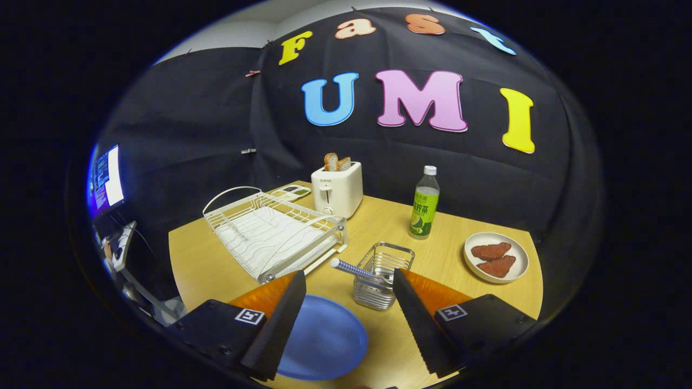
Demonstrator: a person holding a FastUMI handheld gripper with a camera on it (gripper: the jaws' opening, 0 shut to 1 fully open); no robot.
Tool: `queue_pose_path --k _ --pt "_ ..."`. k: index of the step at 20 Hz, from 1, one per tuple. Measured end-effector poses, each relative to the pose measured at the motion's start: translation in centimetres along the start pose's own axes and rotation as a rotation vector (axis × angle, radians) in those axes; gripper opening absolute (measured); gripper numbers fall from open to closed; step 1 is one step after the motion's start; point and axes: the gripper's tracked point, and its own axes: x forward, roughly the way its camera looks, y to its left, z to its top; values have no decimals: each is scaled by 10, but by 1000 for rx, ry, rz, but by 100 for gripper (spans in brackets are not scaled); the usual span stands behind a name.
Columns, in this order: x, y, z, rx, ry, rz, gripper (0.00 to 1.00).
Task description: Take the plate from the dish rack, then take the spoon from the basket and place it into the plate.
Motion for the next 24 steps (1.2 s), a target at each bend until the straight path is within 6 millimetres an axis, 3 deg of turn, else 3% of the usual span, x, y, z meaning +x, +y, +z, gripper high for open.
queue_pose_path --k 7,11,13,16,18,20,21,24 --pt "55 -12 -18 -131 34 -37 97" --pt "74 -18 -26 -174 44 -56 94" --pt "78 -13 -23 -164 31 -47 81" --pt "84 -9 -19 -172 6 -32 80" --pt "86 -8 -19 -178 1 -33 71" --pt "89 -12 -18 -175 0 -53 69" --pt "92 -11 -18 -170 1 -54 55" --pt "93 -9 -19 -169 14 -52 42"
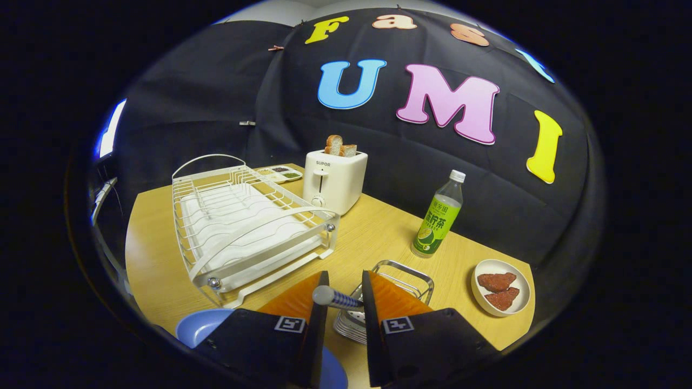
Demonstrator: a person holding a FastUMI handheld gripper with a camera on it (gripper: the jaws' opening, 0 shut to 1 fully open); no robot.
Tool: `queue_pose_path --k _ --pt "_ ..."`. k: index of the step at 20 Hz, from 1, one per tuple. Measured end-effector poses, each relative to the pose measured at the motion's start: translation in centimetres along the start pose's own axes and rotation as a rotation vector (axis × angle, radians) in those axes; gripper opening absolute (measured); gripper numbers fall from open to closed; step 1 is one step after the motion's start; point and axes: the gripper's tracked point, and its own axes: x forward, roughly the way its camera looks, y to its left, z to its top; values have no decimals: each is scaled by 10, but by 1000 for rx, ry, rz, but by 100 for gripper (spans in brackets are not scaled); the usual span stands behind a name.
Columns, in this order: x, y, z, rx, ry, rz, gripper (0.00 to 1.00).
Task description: Take the plate from the dish rack, then take the spoon from the basket and place it into the plate.
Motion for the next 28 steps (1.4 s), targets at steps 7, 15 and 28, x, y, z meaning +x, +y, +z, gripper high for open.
queue_pose_path --k 7,15,28 --pt "-9 -32 12 22 12 -108 15" --pt "-37 -58 50 130 0 -106 11" --pt "-122 29 98 46 -98 153 11"
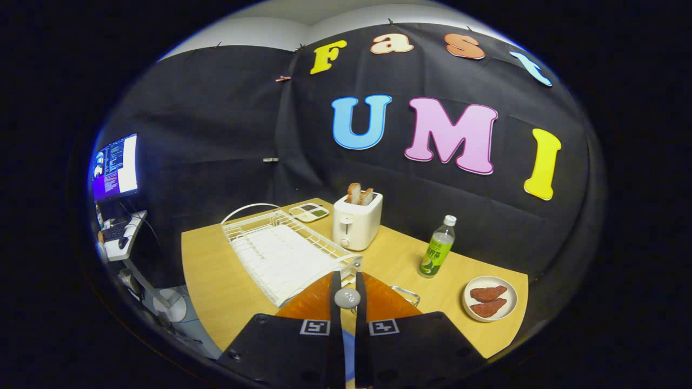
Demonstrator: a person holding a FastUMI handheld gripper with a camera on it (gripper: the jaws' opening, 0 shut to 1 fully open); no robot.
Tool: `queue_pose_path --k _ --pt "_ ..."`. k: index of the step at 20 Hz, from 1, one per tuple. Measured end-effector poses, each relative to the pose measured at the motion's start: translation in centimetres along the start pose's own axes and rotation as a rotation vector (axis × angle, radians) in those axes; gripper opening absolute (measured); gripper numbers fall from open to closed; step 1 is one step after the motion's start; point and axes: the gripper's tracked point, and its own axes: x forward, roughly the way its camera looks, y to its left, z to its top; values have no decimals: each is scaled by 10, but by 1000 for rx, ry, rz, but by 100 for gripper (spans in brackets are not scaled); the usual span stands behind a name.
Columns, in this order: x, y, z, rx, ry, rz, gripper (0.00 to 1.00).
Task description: Take the plate from the dish rack, then take the spoon from the basket and place it into the plate.
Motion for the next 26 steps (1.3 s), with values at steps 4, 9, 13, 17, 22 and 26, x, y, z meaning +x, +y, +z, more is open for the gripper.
queue_pose_path --k 4,9,13,17,22,26 --pt "7 23 -43 -83 58 52 11" --pt "19 37 -86 -103 118 74 11" --pt "20 42 -110 -138 162 76 11" --pt "17 52 -118 -189 169 83 14" --pt "9 63 -129 -164 219 106 19" --pt "-2 82 -128 19 283 162 55"
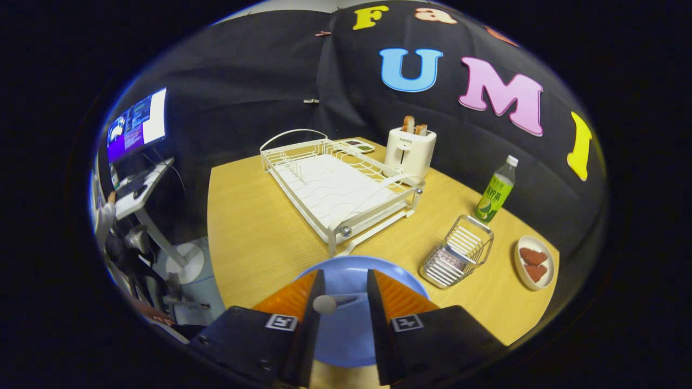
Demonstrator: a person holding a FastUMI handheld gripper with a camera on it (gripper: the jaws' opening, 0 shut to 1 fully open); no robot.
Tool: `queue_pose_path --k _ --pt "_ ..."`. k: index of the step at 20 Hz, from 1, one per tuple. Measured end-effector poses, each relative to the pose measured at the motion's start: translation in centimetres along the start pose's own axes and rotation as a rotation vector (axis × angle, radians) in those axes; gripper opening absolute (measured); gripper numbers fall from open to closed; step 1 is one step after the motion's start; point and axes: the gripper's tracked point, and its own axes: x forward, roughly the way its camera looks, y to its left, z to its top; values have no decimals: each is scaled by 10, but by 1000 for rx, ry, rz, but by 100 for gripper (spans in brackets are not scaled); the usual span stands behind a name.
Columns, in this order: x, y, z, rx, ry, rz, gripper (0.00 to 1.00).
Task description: Take the plate from the dish rack, then take the spoon from the basket and place it into the plate.
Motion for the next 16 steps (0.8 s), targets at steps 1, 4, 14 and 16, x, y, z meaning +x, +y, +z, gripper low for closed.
queue_pose_path --k 1,4,14,16 --pt "-3 4 6 31 -9 12 70" --pt "-10 -5 27 100 -46 -43 97" --pt "-76 -49 151 296 -314 -348 99" --pt "-96 -53 171 320 -369 -420 99"
